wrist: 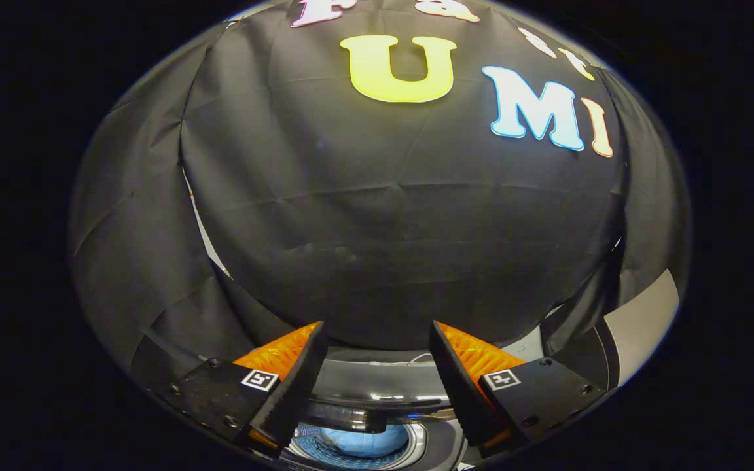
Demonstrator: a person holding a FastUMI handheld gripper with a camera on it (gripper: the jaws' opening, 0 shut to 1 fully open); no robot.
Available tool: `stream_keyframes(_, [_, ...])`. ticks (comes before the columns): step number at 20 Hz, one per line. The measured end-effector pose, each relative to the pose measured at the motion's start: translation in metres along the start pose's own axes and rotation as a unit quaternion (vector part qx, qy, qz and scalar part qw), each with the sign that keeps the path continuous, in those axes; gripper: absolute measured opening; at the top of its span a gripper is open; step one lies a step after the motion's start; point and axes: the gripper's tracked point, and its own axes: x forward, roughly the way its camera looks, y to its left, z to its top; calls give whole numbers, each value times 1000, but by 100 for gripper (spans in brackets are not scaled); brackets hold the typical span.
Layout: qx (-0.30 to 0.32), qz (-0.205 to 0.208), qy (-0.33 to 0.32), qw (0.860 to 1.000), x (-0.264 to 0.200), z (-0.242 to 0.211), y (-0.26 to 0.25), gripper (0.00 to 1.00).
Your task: Put the clothes into the washing machine and then close the washing machine lid.
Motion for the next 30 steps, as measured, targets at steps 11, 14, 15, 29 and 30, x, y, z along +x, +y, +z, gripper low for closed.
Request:
stream_keyframes(11, [1, -5, -36, 999, -30, -22, 5, 97])
stream_keyframes(14, [2, -6, -42, 999, -29, -21, 3, 98])
stream_keyframes(15, [2, -6, -45, 999, -31, -22, 3, 98])
stream_keyframes(29, [10, -10, -53, 999, -36, -30, 6, 97])
stream_keyframes(30, [9, -9, -51, 999, -36, -30, 7, 97])
